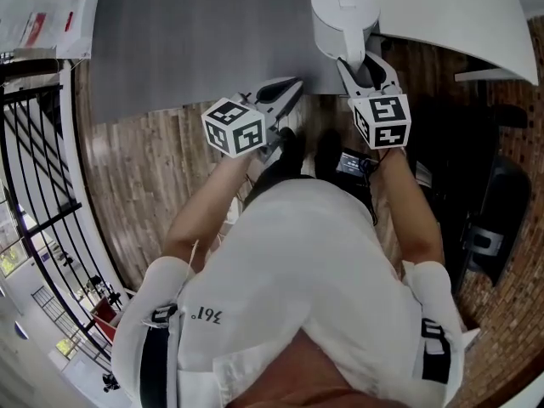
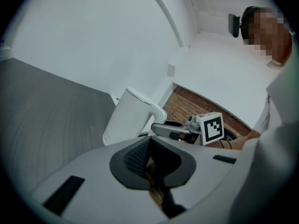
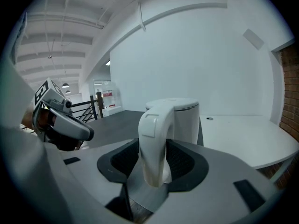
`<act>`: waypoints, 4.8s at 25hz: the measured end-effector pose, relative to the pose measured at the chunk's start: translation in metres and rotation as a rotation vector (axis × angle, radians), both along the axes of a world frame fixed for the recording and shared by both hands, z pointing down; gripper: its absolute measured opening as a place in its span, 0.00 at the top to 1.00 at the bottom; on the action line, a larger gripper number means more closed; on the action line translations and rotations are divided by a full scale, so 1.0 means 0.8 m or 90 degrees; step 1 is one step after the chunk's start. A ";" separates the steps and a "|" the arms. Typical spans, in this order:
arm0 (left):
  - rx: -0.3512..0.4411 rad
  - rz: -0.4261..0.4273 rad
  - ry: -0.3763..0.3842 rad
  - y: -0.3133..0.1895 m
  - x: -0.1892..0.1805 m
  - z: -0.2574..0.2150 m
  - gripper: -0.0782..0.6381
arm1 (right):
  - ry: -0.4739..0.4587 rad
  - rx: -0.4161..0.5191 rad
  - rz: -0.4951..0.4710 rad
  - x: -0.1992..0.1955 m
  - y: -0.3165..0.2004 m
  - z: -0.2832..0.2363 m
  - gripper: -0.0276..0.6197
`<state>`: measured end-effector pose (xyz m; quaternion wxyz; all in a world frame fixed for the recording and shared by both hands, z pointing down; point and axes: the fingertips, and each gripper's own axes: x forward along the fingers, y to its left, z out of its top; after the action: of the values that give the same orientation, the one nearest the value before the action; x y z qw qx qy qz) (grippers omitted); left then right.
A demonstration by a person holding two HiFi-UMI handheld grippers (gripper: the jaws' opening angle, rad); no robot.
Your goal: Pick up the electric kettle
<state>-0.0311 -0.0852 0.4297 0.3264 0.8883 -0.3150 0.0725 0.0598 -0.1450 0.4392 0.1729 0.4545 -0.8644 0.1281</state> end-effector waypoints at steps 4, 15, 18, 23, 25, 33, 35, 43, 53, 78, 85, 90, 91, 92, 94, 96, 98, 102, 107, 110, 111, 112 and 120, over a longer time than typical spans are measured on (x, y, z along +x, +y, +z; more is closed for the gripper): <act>-0.002 0.019 -0.008 -0.014 0.002 0.012 0.88 | 0.014 -0.003 -0.013 -0.004 -0.006 0.004 0.70; -0.018 0.070 -0.023 -0.040 0.021 0.035 0.88 | -0.055 -0.092 -0.186 -0.027 -0.010 0.022 0.70; -0.013 0.081 -0.043 -0.055 0.024 0.044 0.88 | -0.081 -0.102 -0.215 -0.032 -0.010 0.022 0.70; 0.021 0.111 -0.110 -0.090 0.030 0.059 0.88 | -0.099 -0.123 -0.292 -0.039 -0.002 0.024 0.70; 0.037 0.119 -0.136 -0.105 0.033 0.062 0.88 | -0.098 -0.133 -0.323 -0.041 0.000 0.023 0.70; 0.055 0.111 -0.134 -0.139 0.032 0.048 0.88 | -0.073 -0.121 -0.332 -0.024 0.000 0.020 0.70; 0.051 0.106 -0.128 -0.138 0.028 0.048 0.88 | -0.046 -0.109 -0.307 -0.010 -0.004 0.020 0.70; 0.037 0.087 -0.097 -0.134 0.019 0.043 0.88 | 0.033 -0.025 -0.098 0.055 -0.033 0.013 0.70; 0.046 0.063 -0.088 -0.143 0.010 0.040 0.88 | 0.114 0.048 0.144 0.098 -0.055 0.017 0.70; 0.088 0.064 -0.019 -0.253 0.022 0.018 0.88 | 0.152 0.093 0.349 0.129 -0.106 0.015 0.76; 0.097 0.058 0.049 -0.252 0.027 0.005 0.89 | 0.135 0.085 0.326 0.131 -0.109 0.018 0.76; 0.099 0.075 0.065 -0.246 0.027 0.004 0.89 | 0.137 0.095 0.324 0.129 -0.111 0.014 0.76; 0.097 0.073 0.061 -0.247 0.024 0.007 0.89 | 0.140 0.100 0.321 0.127 -0.110 0.013 0.76; 0.093 0.066 0.056 -0.250 0.019 0.012 0.89 | 0.146 0.105 0.318 0.125 -0.108 0.013 0.76; 0.084 0.039 0.047 -0.263 0.009 0.019 0.89 | 0.157 0.112 0.315 0.125 -0.107 0.014 0.76; 0.080 0.026 0.045 -0.273 0.008 0.021 0.89 | 0.159 0.117 0.310 0.127 -0.108 0.015 0.76; 0.080 0.040 0.050 -0.274 0.019 0.019 0.89 | 0.161 0.119 0.302 0.128 -0.111 0.016 0.76; 0.080 0.050 0.065 -0.272 0.039 0.018 0.89 | 0.154 0.094 0.308 0.134 -0.118 0.029 0.76; 0.086 0.064 0.104 -0.269 0.039 0.010 0.89 | 0.126 0.083 0.314 0.136 -0.120 0.033 0.81; 0.092 0.059 0.122 -0.268 0.038 0.001 0.89 | 0.127 0.081 0.313 0.136 -0.121 0.033 0.82; 0.093 0.056 0.128 -0.268 0.037 -0.001 0.89 | 0.127 0.079 0.313 0.136 -0.121 0.033 0.82; 0.093 0.053 0.131 -0.268 0.037 -0.002 0.89 | 0.128 0.077 0.312 0.136 -0.120 0.033 0.82; 0.089 0.027 0.135 -0.271 0.036 -0.003 0.89 | 0.139 0.069 0.308 0.136 -0.121 0.034 0.82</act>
<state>-0.0025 -0.3023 0.4276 0.2936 0.9181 -0.2637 -0.0373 0.1683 -0.2420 0.4667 0.2048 0.6674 -0.7126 0.0698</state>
